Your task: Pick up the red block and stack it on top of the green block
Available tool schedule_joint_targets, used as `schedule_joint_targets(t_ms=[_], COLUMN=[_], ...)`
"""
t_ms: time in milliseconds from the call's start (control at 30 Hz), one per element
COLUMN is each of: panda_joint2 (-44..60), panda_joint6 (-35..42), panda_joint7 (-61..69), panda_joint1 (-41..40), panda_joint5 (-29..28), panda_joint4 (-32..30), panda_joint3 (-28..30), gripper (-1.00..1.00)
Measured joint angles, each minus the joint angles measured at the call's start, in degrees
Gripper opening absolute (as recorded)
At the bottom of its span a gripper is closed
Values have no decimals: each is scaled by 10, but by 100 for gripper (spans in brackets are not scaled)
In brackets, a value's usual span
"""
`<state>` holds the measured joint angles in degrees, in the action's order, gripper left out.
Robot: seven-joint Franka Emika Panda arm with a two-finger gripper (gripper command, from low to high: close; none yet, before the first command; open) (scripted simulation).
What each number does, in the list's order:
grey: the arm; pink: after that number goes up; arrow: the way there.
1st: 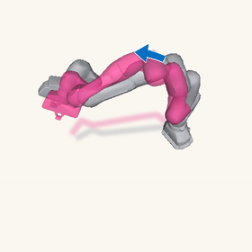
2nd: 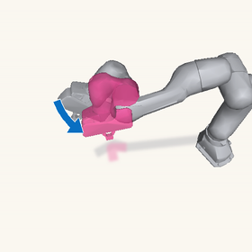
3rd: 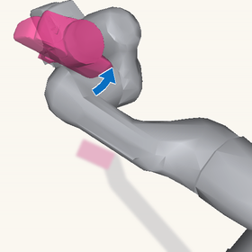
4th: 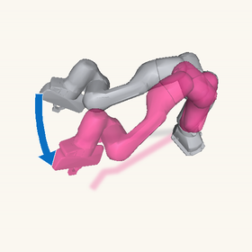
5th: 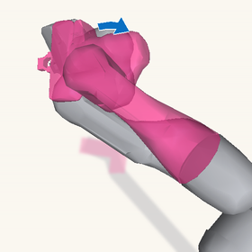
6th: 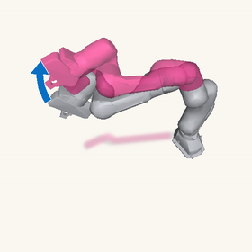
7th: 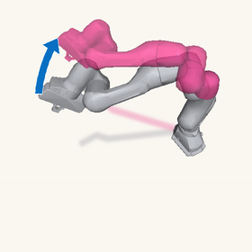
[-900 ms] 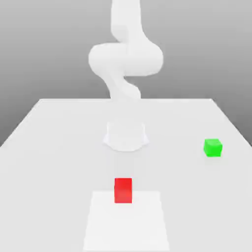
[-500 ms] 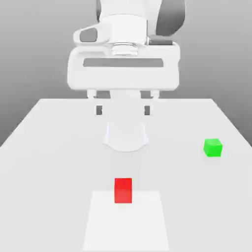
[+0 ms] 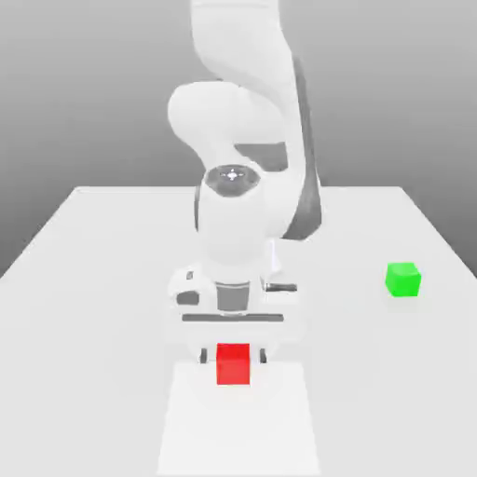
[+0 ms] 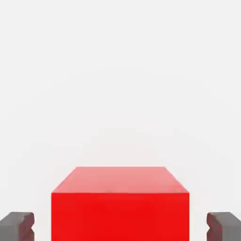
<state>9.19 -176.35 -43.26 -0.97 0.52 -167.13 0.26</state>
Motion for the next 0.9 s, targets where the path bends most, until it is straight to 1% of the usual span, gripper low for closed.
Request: schedule_joint_targets(t_ms=[133, 400, 633, 900], panda_joint2=[3, -148, -232, -302], panda_joint6=[-2, 128, 199, 259], panda_joint7=[-2, -5, -16, -44], panda_joint1=[-1, -2, 87, 197], panda_joint5=[-2, -6, 50, 106], panda_joint4=[0, -21, -12, -2], panda_joint3=[-1, -1, -47, -113], gripper=[-100, -100, -100, -100])
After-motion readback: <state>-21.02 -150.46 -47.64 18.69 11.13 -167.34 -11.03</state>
